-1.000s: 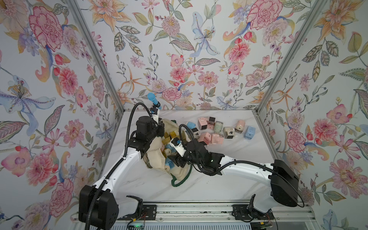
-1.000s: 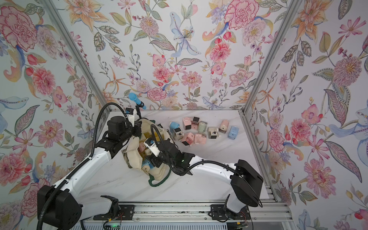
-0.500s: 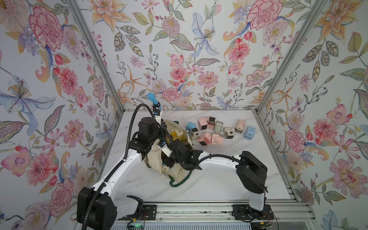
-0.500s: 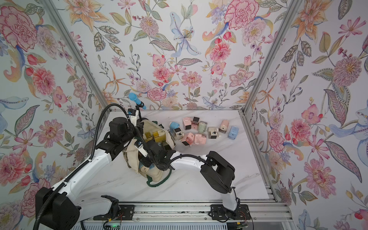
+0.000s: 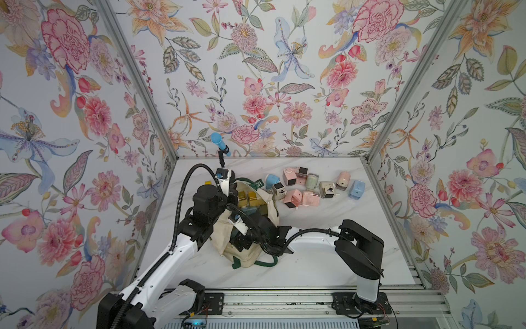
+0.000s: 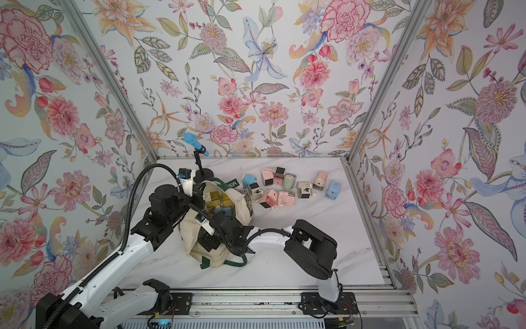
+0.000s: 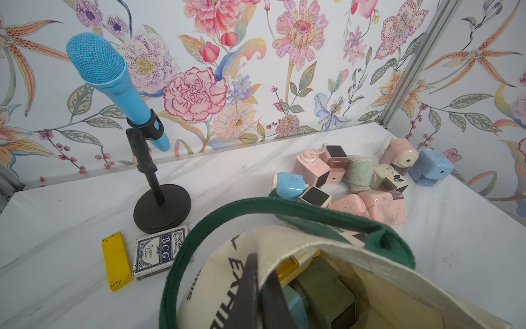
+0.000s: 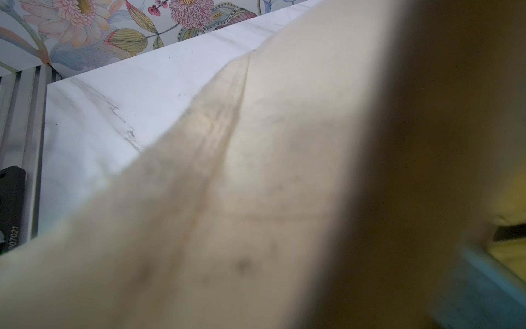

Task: Take out the pencil sharpeners from the tote bags
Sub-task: Pick up the pencil sharpener from the canvas bag.

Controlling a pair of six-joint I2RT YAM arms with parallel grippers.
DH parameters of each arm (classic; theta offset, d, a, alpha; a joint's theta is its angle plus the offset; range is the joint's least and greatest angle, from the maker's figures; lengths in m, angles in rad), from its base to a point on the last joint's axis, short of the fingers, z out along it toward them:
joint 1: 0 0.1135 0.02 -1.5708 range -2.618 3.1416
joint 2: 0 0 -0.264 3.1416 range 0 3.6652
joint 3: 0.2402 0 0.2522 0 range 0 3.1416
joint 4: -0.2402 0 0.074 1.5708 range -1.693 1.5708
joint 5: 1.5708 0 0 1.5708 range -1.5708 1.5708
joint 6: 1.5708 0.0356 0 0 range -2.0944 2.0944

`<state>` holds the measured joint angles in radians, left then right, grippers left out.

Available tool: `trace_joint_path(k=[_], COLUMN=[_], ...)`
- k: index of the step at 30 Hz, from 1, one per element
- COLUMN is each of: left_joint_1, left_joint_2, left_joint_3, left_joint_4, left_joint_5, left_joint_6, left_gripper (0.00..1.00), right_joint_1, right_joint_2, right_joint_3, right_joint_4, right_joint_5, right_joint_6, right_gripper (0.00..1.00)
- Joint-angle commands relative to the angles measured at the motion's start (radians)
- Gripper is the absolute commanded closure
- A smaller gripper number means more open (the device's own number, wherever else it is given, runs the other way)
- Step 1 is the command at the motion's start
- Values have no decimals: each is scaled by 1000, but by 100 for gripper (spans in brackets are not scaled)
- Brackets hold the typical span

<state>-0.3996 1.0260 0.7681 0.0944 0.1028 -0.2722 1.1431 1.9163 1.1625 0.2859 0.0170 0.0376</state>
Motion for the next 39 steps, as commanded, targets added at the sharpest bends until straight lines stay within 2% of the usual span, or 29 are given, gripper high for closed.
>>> trace_joint_path(k=[1,4,9,16,26,34,36,39], left_joint_1=[-8,-39,-82,-85,-82,-83,-83,-83], left_joint_2=[-63,-58,-106,-68,-71,-67,-68,-64], left_joint_3=[-47,-18,-35,-24,-23,-15,-15,-12], left_joint_4=[69,12,16,8,18,10,10,6], left_joint_5=[-26,-78,-132,-122,-119,-107,-107,-103], left_joint_6=[38,81,125,117,111,103,103,103], left_gripper=[100,100,100,100,100,100,100,100], right_joint_1=[-51,-46,-46,-33,-19,-8,1,18], right_joint_2=[-25,-11,22,16,79,156,170,199], right_joint_3=[-43,-50,-37,-50,-27,51,79,136], right_joint_4=[-21,-32,-46,3,35,13,-22,-121], right_joint_5=[67,45,3,-125,-91,-81,-48,67], right_joint_6=[127,184,188,243,432,417,401,376], right_gripper=[6,4,1,0,0,0,0,0])
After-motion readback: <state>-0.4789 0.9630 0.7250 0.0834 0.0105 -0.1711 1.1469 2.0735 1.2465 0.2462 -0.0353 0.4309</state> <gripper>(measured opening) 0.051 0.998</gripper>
